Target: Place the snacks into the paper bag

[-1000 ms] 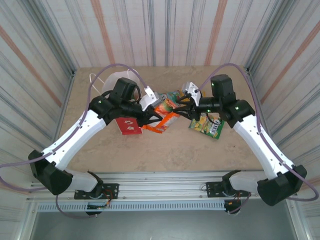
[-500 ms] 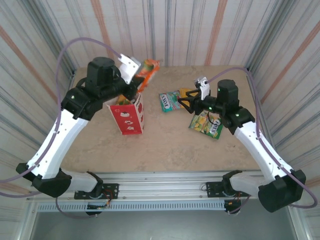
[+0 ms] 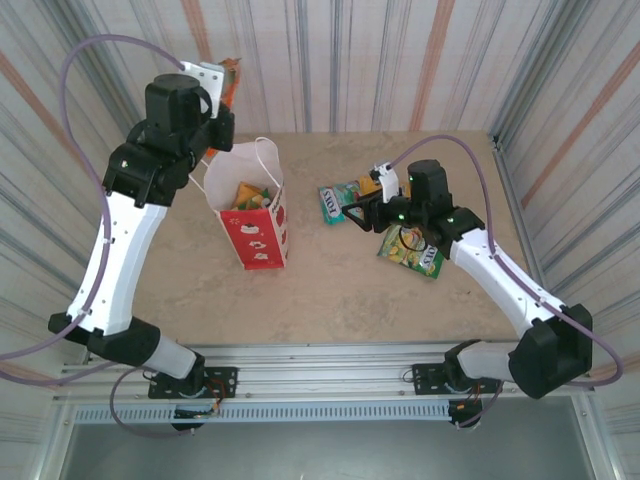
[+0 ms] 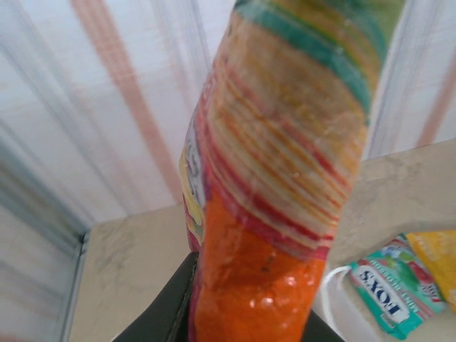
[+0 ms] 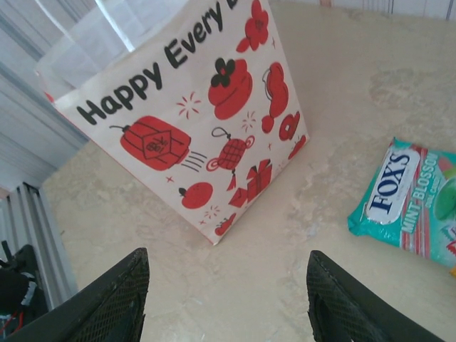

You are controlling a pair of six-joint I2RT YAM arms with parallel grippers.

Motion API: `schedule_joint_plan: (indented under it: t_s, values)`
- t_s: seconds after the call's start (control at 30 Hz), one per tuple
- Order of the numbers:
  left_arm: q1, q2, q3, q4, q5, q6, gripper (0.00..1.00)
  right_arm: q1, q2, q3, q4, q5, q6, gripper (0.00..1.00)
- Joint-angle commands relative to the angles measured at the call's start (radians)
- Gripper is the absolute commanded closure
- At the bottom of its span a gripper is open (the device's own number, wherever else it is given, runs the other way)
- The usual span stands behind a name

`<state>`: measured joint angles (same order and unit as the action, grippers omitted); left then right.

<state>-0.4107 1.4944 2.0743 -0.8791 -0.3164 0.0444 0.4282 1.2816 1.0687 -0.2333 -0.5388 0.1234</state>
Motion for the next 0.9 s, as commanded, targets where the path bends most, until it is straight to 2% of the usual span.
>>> schedule_joint_plan:
  t_s: [0.0, 0.13, 0.27, 0.5, 0.7, 0.87]
  values:
    - [0.032, 0.013, 0.061, -0.183, 0.009, -0.104, 0.92, 0.008, 0.019, 0.039, -0.034, 0.017, 0.015, 0.41]
    - [0.049, 0.057, 0.039, -0.325, 0.097, -0.163, 0.92, 0.009, 0.048, 0.046, -0.033, 0.005, 0.030, 0.41]
    - [0.051, 0.077, -0.025, -0.377, 0.172, -0.188, 0.92, 0.009, 0.082, 0.072, -0.059, -0.008, 0.045, 0.43]
    - [0.059, 0.097, -0.034, -0.466, 0.257, -0.225, 0.92, 0.011, 0.096, 0.081, -0.090, -0.005, 0.050, 0.44]
    - [0.060, 0.096, -0.033, -0.519, 0.309, -0.241, 0.92, 0.011, 0.101, 0.082, -0.086, -0.008, 0.058, 0.44]
    - [0.061, 0.094, -0.043, -0.529, 0.287, -0.243, 0.91, 0.011, 0.111, 0.083, -0.085, -0.008, 0.061, 0.44]
